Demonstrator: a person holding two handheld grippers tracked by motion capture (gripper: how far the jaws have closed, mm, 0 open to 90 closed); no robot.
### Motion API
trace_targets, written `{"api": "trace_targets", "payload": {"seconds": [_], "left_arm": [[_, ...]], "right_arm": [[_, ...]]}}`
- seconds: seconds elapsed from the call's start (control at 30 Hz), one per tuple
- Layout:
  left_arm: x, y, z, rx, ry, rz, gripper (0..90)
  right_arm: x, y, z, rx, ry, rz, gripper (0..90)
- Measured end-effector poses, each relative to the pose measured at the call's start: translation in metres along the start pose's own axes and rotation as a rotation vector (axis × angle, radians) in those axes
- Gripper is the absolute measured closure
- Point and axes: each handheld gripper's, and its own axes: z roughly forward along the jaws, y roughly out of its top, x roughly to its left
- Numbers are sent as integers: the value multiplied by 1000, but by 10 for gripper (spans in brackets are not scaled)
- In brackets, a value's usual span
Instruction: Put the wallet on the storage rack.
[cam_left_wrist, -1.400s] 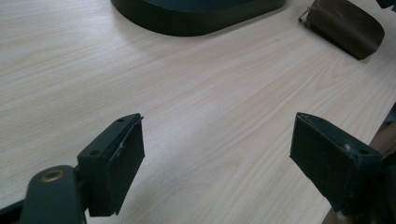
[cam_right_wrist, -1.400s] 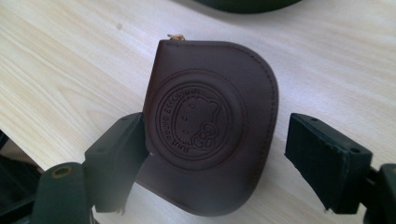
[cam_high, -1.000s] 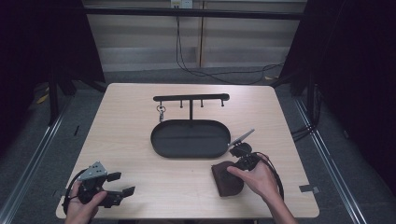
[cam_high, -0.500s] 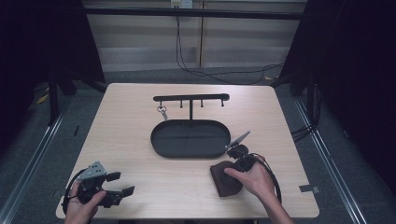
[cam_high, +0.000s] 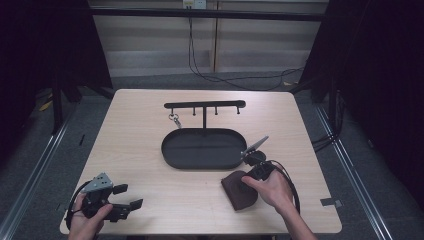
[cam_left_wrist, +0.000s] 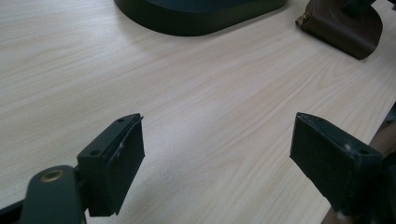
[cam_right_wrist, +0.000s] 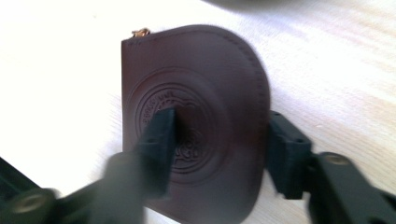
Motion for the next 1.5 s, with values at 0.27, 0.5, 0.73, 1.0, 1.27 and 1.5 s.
{"api": "trace_targets", "payload": {"seconds": [0.27, 0.5, 0.73, 1.0, 1.27, 1.5], "left_arm": [[0, 0, 0, 3, 1, 1, 175], [1, 0, -1, 2, 1, 1, 175], [1, 0, -2, -3, -3, -1, 174], [1, 0, -2, -3, -3, -1, 175], [2, 0, -2, -2, -5, -5, 175], [2, 1, -3, -6, -13, -4, 174]], "right_arm": [[2, 2, -11, -3, -17, -4, 676], [8, 8, -24, -12, -3, -21, 799], [17, 13, -31, 2, -4, -51, 832], [19, 14, -38, 31, -36, -70, 839], [15, 14, -53, 24, -59, -67, 842], [15, 14, -65, 28, -92, -64, 842]]}}
